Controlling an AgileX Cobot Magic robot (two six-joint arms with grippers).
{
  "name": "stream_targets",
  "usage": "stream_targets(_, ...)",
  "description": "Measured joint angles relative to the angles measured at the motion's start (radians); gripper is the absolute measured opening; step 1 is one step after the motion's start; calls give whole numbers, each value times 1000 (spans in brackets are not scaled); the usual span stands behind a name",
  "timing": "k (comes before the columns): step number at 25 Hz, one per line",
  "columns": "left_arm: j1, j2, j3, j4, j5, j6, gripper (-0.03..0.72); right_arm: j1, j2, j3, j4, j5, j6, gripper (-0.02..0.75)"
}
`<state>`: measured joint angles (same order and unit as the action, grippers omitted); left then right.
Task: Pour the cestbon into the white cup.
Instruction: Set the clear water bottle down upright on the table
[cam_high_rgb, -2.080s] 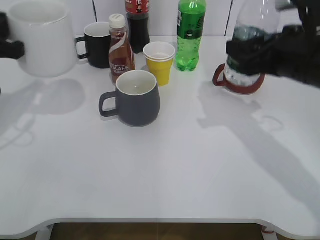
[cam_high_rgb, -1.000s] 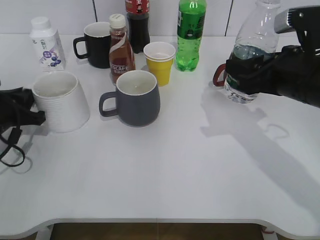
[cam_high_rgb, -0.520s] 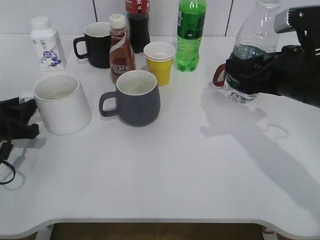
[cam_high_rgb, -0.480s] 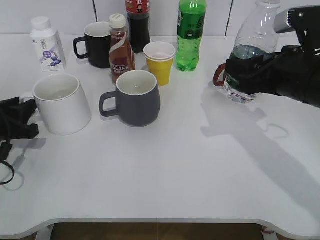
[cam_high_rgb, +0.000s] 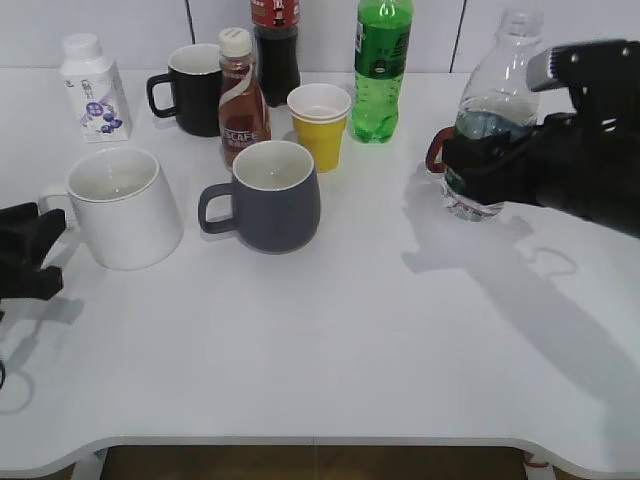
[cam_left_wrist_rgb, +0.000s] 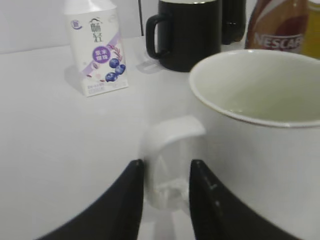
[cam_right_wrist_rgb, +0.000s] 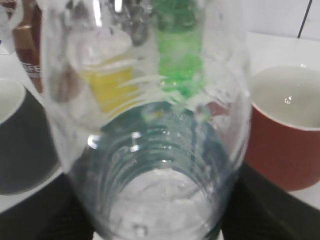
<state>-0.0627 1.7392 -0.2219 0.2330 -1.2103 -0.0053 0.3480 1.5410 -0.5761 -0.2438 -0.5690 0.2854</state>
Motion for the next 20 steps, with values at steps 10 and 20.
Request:
stream_targets(10, 0, -112, 102, 4, 0, -33, 241, -7, 234, -1, -4, -169, -67, 460)
stream_targets(20, 0, -191, 104, 8, 1, -37, 241, -7, 233, 37, -33, -256, -117, 608)
